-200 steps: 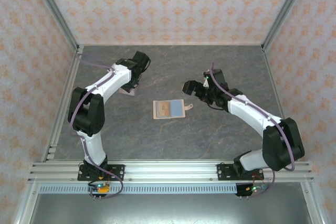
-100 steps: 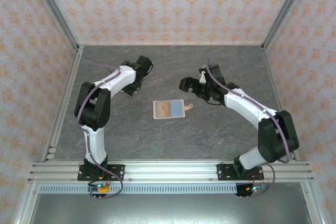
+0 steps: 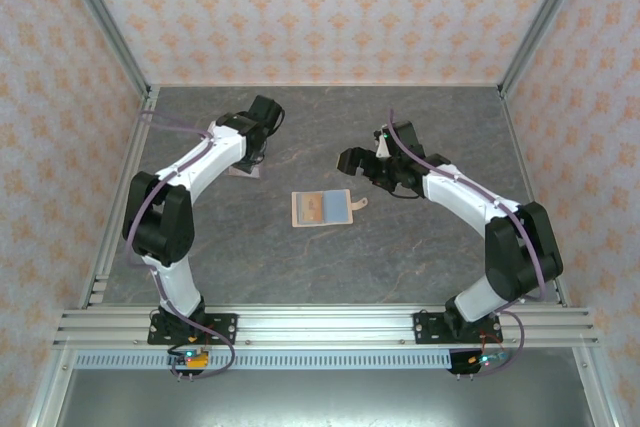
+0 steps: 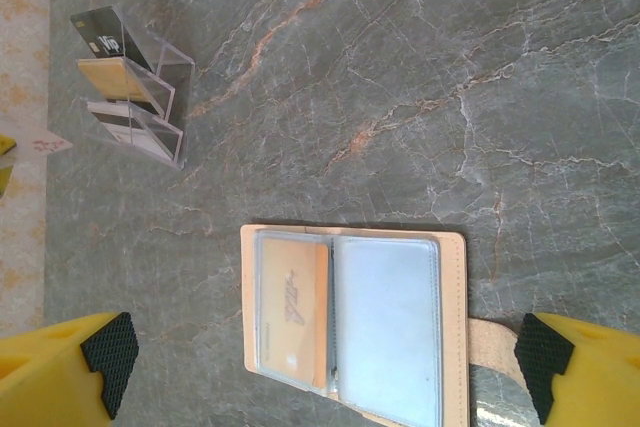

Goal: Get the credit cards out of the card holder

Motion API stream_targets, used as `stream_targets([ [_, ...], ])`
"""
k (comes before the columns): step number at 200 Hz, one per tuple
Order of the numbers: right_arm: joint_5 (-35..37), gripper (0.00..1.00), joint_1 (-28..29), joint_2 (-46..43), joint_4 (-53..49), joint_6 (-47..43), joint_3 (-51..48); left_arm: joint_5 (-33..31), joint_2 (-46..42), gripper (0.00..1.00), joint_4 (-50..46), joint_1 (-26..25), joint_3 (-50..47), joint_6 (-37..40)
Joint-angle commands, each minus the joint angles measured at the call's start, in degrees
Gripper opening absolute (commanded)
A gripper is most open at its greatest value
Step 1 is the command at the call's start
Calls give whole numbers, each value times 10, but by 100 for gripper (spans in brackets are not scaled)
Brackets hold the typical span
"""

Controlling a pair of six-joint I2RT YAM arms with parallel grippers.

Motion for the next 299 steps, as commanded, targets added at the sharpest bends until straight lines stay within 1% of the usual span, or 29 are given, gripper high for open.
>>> stream_targets([
  [1,-9,99,2,8,3,-4,7,-4,19,0,13,-6,0,-27],
  [26,-10,99,2,6,2,-4,8,6,40,0,18,-6,7,-37],
  [65,-12,99,1,1,-3,-6,6,-1,46,0,22,-5,10,-51],
  [71,-11,99,1,0,-3,-6,5,-2,63,0,21,-6,11,-54],
  [93,-12,99,1,-3,-5,-7,4,-7,70,0,19,-6,12,-59],
  [165,-10,99,1,0,-8,-6,8,-23,78,0,15,-2,15,-70],
  [190,-11,99,1,2,-10,-4,11,-17,83,0,12,-1,21,-74],
  [229,-12,99,1,3,-9,-2,13,-14,77,0,17,-1,0,-95],
  [250,-13,99,1,2,-11,-2,13,-14,77,0,19,-1,0,-94],
  [283,-14,98,1,2,-13,-2,16,-18,78,19,19,0,7,-84],
  [299,-15,98,1,1,-13,-2,15,-19,78,24,22,0,10,-76],
])
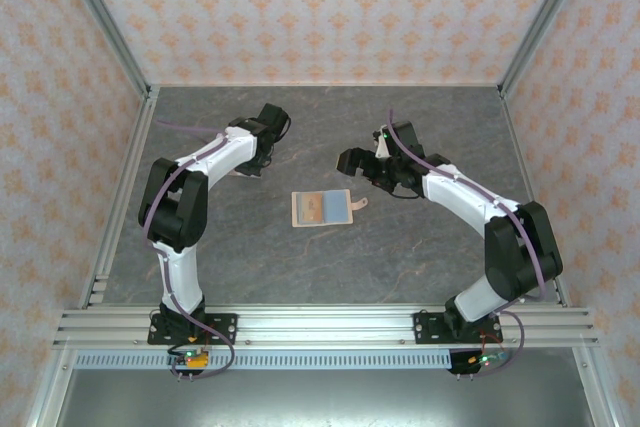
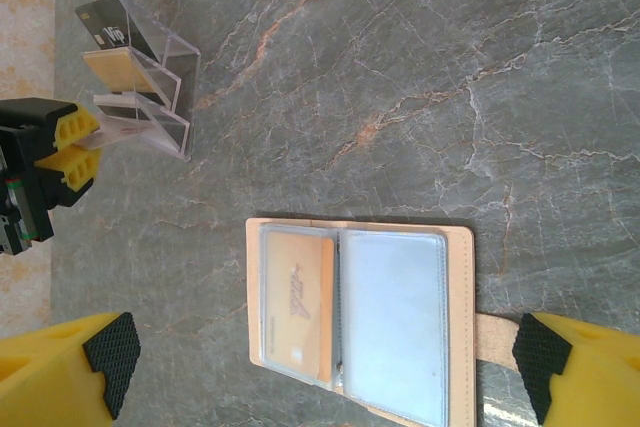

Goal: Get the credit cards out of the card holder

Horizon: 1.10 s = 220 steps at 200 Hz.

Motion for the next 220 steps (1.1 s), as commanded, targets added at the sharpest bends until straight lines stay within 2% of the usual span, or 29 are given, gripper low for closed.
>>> stream_targets([
  [1,-4,98,1,0,-12,-2,16,-29,4,24,-2,-1,8,3],
  [45,-3,98,1,-2,-13,-1,14,-32,5,25,4,1,20,38],
  [80,-1,98,1,-5,-15,0,12,-38,8,30,-2,5,54,107],
  [121,1,97,3,-3,-16,3,10,-12,-2,32,20,8,61,186],
  [136,22,96,10,-3,-35,-6,16,2,-17,34,24,8,60,228],
  [165,79,92,49,8,-75,-28,31,43,-84,50,55,8,6,309],
  [170,81,91,56,12,-76,-28,32,51,-96,55,59,7,-7,321],
  [195,80,79,89,43,-72,-14,42,92,-158,74,78,8,-77,376],
  [220,79,67,120,85,-71,3,66,137,-210,85,102,9,-152,418],
])
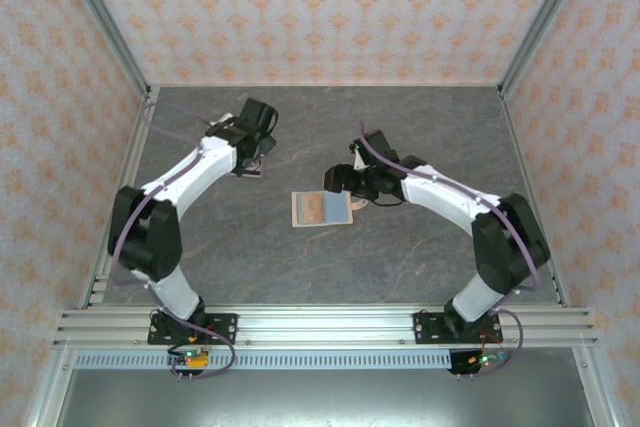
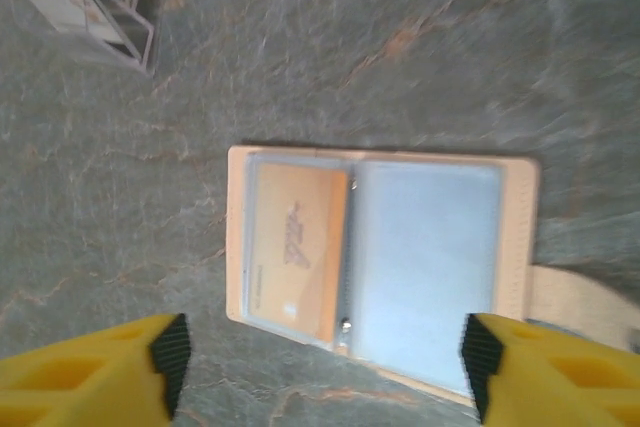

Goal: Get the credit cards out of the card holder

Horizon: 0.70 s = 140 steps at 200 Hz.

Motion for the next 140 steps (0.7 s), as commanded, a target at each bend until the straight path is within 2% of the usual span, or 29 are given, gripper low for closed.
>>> stream_targets([
  [1,20,66,24,36,-15,15,29,50,-44,85,27,8,-59,74],
  [47,35,51,53,100,-17,43,70,80,-102,93,39,10,-155,140],
  [75,41,48,60,138,-35,46,103,108,-126,97,65,10,-193,165],
  [140,56,40,61,191,-71,41,140,177,-130,97,117,10,-225,195],
])
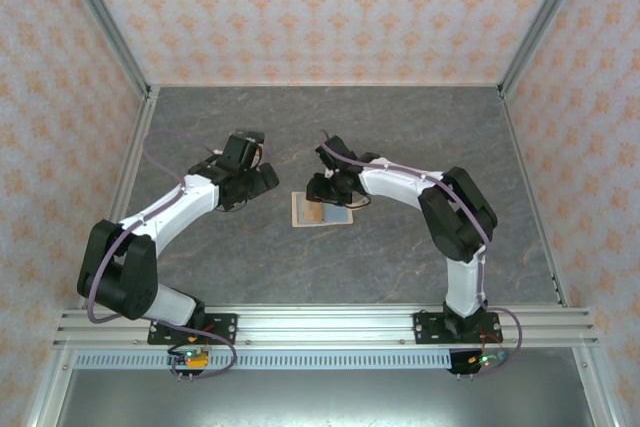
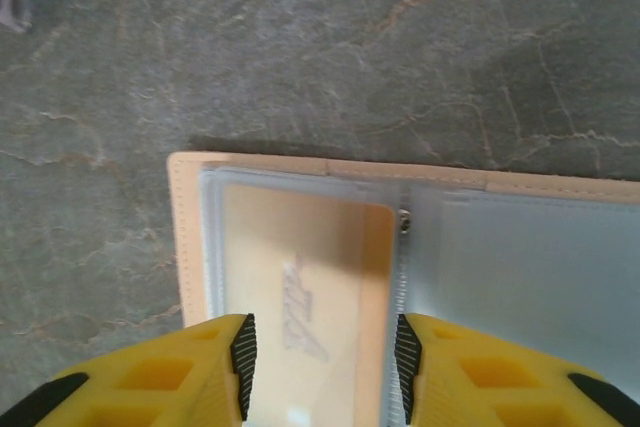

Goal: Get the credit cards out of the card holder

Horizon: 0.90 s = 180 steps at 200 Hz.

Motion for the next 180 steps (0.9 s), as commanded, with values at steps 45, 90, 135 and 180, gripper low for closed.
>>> stream_targets([
  [45,39,30,2,35,-57,-13,24,98,7,92,61,2,-15,24],
  [90,70,22,2,45,-73,-24,22,187,34,76,109,-2,-21,14],
  [135,74,19,2,51,-69,-20,16,261,99,51,162,-19,-9,-7],
  [180,72,18,3,53,-69,-19,19,290,153,37,184,-40,12,-16],
])
